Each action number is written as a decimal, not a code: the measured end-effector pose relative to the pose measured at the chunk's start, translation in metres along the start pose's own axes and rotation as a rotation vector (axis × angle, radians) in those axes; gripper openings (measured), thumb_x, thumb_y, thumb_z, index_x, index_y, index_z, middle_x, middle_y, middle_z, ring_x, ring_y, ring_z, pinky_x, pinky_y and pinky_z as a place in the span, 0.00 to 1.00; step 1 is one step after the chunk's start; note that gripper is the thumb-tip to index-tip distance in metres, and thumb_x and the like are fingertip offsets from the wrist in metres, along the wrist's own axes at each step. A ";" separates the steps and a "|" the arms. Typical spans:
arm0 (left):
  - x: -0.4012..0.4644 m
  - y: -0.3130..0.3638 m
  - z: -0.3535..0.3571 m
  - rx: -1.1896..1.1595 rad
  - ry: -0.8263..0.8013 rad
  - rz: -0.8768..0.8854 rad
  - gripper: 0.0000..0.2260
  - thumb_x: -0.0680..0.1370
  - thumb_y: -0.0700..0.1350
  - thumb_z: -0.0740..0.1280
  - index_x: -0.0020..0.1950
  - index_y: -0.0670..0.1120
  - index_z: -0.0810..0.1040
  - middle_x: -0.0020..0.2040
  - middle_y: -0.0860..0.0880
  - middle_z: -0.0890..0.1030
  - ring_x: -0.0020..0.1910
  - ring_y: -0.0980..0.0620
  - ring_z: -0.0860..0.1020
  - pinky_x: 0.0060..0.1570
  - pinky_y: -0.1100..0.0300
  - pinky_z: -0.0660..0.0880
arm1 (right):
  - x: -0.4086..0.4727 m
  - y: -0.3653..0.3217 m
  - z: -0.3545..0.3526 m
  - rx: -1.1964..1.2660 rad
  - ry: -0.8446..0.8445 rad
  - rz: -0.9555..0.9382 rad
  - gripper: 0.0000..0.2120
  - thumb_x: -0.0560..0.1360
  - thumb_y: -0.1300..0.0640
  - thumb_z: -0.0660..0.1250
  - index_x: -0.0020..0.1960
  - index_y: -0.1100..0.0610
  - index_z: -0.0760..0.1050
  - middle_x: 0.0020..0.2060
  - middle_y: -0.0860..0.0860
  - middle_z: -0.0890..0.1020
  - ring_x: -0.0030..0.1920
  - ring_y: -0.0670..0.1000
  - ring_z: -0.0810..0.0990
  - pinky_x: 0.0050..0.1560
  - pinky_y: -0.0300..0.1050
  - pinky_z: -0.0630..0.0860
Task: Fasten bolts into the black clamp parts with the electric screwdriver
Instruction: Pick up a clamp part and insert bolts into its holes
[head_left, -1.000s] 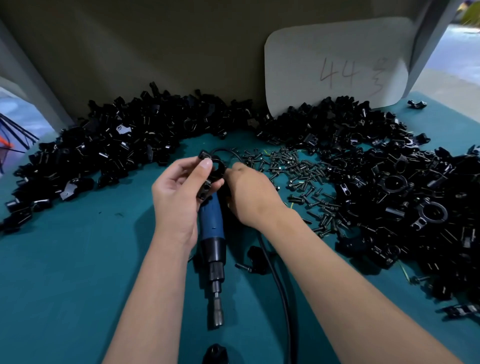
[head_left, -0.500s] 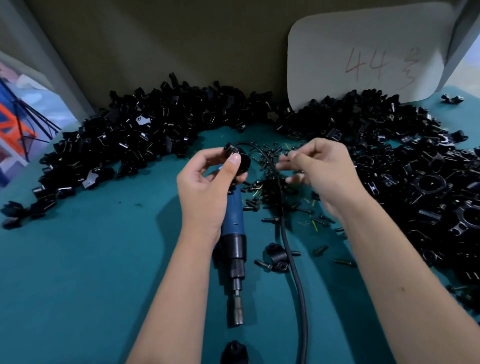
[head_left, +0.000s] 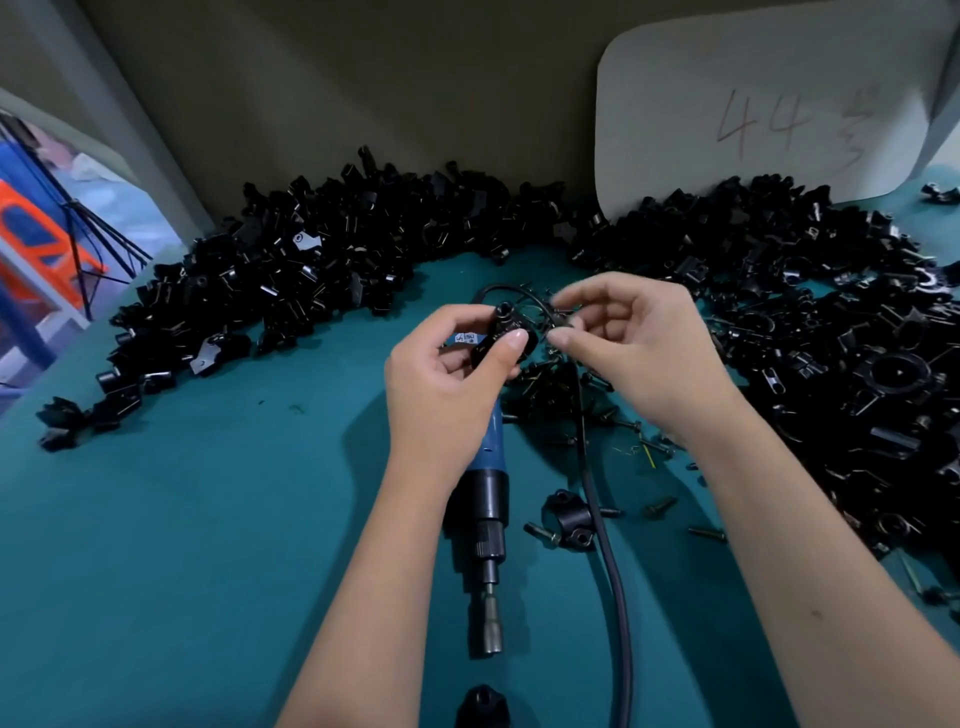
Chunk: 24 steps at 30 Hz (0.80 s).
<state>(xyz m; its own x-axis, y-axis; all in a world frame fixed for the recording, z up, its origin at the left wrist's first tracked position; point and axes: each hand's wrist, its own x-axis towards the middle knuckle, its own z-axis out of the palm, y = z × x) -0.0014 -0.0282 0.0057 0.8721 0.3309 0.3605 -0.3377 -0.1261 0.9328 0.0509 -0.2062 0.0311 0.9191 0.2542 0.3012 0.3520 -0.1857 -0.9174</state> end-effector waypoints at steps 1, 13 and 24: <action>0.000 0.000 0.000 0.023 -0.003 0.009 0.07 0.76 0.44 0.77 0.51 0.51 0.84 0.46 0.50 0.86 0.41 0.47 0.87 0.46 0.51 0.84 | 0.000 0.000 0.000 -0.095 0.035 -0.048 0.08 0.73 0.62 0.79 0.48 0.53 0.84 0.37 0.48 0.85 0.35 0.48 0.82 0.39 0.39 0.79; -0.002 0.003 0.000 0.231 -0.080 0.149 0.08 0.74 0.44 0.79 0.52 0.50 0.84 0.47 0.55 0.81 0.44 0.51 0.81 0.43 0.49 0.81 | -0.002 -0.006 0.003 -0.282 0.050 -0.268 0.08 0.71 0.69 0.77 0.44 0.57 0.85 0.33 0.50 0.81 0.32 0.44 0.75 0.37 0.33 0.71; 0.003 0.001 -0.008 0.129 -0.109 0.069 0.09 0.73 0.49 0.78 0.52 0.53 0.84 0.49 0.51 0.84 0.49 0.43 0.85 0.50 0.39 0.83 | -0.002 -0.003 0.009 0.165 -0.054 -0.028 0.05 0.77 0.61 0.76 0.42 0.57 0.85 0.28 0.57 0.77 0.28 0.54 0.70 0.27 0.44 0.68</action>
<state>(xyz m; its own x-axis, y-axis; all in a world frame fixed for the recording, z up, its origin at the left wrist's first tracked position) -0.0021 -0.0200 0.0078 0.8839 0.2149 0.4154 -0.3561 -0.2666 0.8956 0.0466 -0.1971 0.0307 0.8968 0.3086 0.3170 0.3396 -0.0209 -0.9403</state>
